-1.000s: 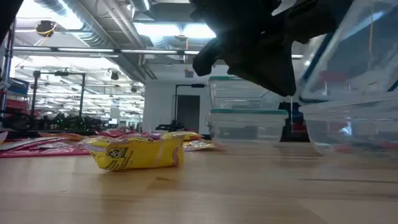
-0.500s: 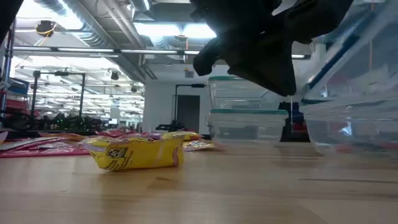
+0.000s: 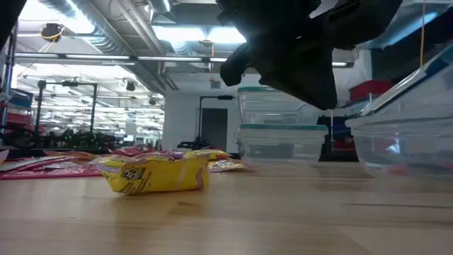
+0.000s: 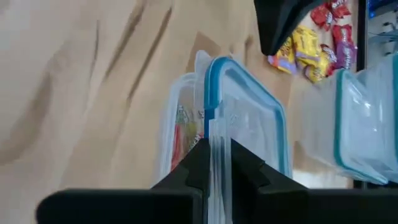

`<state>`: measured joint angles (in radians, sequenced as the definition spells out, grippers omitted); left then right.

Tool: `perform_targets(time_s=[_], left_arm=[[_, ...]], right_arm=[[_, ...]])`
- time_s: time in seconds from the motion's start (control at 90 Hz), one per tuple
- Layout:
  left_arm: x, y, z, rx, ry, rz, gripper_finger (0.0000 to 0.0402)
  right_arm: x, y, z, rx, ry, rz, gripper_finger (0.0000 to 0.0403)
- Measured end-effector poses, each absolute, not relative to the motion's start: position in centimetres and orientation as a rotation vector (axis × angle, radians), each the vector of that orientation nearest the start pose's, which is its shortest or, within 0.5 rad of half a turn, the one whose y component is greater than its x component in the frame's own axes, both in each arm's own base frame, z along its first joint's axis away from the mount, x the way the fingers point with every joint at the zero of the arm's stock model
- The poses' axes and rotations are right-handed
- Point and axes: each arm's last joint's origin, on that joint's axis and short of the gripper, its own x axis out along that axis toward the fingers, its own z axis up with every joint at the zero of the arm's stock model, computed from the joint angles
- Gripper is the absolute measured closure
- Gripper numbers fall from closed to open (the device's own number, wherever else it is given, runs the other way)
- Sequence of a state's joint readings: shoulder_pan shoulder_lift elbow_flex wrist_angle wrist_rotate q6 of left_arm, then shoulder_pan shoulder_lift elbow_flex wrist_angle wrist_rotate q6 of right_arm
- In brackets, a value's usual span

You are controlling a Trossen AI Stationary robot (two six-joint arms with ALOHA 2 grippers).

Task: Sort candy
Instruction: Close the square transparent food container

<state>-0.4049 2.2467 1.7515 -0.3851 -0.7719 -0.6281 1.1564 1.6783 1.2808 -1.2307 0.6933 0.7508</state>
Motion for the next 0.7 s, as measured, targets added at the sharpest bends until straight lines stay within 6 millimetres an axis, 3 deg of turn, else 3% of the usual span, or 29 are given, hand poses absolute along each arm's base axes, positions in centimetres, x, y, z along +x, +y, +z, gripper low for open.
perform_targets(time_s=[0.256,0.7], left_arm=[[45.4,-17.3,17.8,-0.103,0.588,0.548,0.0385],[45.4,-17.3,17.7,-0.101,0.588,0.550,0.0385]], right_arm=[[13.7,25.7,24.1,-0.648,0.785,-0.159,0.0393],[13.6,24.8,24.6,-0.871,0.686,-0.208,0.0400]])
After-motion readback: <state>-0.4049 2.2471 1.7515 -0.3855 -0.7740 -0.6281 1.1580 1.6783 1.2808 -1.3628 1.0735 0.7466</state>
